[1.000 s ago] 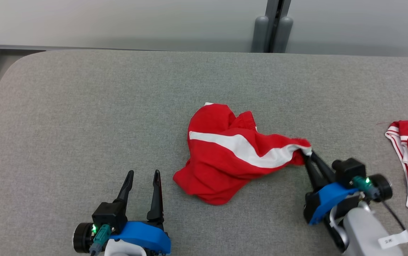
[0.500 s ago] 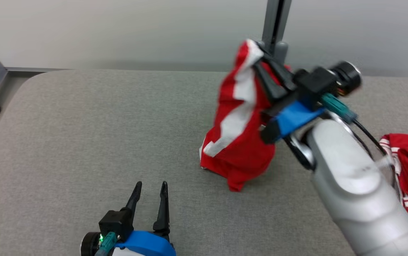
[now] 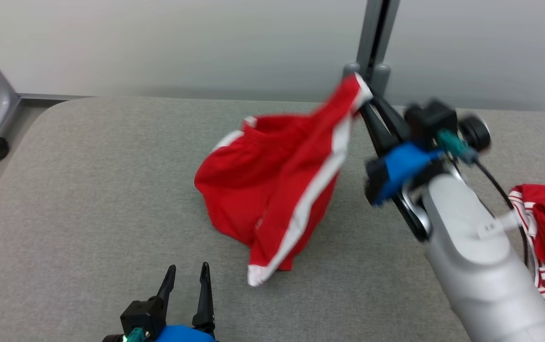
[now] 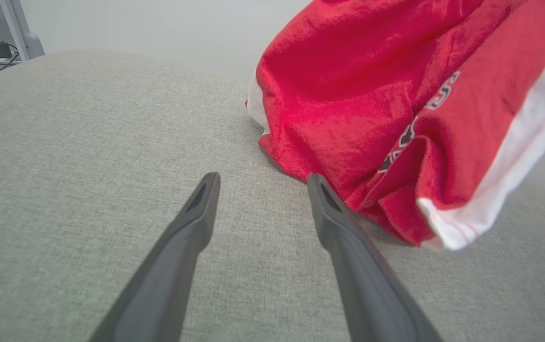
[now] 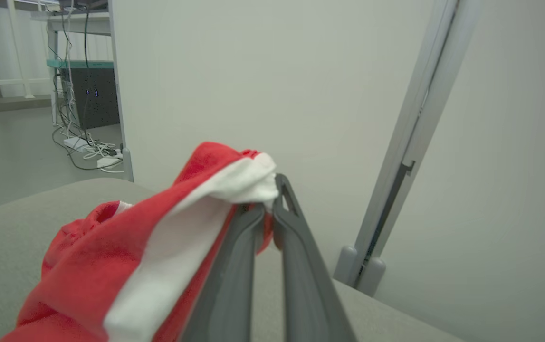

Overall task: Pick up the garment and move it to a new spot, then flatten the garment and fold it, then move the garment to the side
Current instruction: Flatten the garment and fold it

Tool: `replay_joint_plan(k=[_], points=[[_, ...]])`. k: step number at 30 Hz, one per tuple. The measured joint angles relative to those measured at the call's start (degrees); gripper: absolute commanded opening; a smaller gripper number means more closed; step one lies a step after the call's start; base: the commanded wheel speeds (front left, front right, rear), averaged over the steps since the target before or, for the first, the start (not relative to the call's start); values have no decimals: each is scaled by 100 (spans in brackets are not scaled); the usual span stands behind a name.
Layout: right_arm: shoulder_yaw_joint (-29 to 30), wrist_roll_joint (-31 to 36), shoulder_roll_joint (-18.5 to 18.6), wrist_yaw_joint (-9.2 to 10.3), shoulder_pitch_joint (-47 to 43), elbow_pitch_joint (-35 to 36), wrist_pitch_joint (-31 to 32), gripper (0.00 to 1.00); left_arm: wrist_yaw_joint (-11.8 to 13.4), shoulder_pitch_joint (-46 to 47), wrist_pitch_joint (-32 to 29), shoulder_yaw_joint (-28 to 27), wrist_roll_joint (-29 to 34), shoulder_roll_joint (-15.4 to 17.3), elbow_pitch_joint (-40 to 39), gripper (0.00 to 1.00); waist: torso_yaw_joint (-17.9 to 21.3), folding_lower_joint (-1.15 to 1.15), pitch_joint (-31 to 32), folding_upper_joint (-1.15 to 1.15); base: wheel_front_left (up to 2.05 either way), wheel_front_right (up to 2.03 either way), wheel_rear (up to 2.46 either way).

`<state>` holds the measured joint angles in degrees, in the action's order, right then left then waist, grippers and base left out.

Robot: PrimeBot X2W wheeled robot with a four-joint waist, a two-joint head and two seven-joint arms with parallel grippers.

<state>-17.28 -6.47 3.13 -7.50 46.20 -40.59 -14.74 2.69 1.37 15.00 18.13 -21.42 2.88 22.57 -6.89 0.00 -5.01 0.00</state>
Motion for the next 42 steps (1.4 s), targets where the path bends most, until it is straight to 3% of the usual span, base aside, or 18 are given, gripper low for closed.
replay_joint_plan(k=[4,5,6,10,17,25,31,42], points=[[570,361,342,0,-904,-498,-12,0,-20,17,0,-70,93,0,-18,100,226,0,-82,0,0,0,0],[747,426,438,0,-1129,-634,-13,30,-24,41,0,-70,105,0,-24,100,284,0,-106,0,0,0,0],[904,504,537,0,-1350,-751,-14,100,-30,83,0,-67,112,0,-31,100,340,0,-131,0,0,0,0],[1443,766,727,0,-1915,-844,-21,100,-70,240,0,-19,126,-2,-47,100,528,0,-197,0,0,0,0],[1869,907,573,0,-2435,-343,-23,100,-81,348,0,90,125,-2,-36,100,730,0,-181,0,0,0,0],[1815,745,256,0,-2729,676,-29,100,-263,254,0,292,80,-3,33,100,744,0,-79,0,0,0,0],[1747,684,158,0,-2922,865,-29,100,-645,149,0,800,-9,-2,316,100,706,0,-50,0,0,0,0],[1723,621,160,0,-3012,851,-29,100,-853,271,0,1458,-209,-2,948,100,815,0,-143,0,0,0,0]])
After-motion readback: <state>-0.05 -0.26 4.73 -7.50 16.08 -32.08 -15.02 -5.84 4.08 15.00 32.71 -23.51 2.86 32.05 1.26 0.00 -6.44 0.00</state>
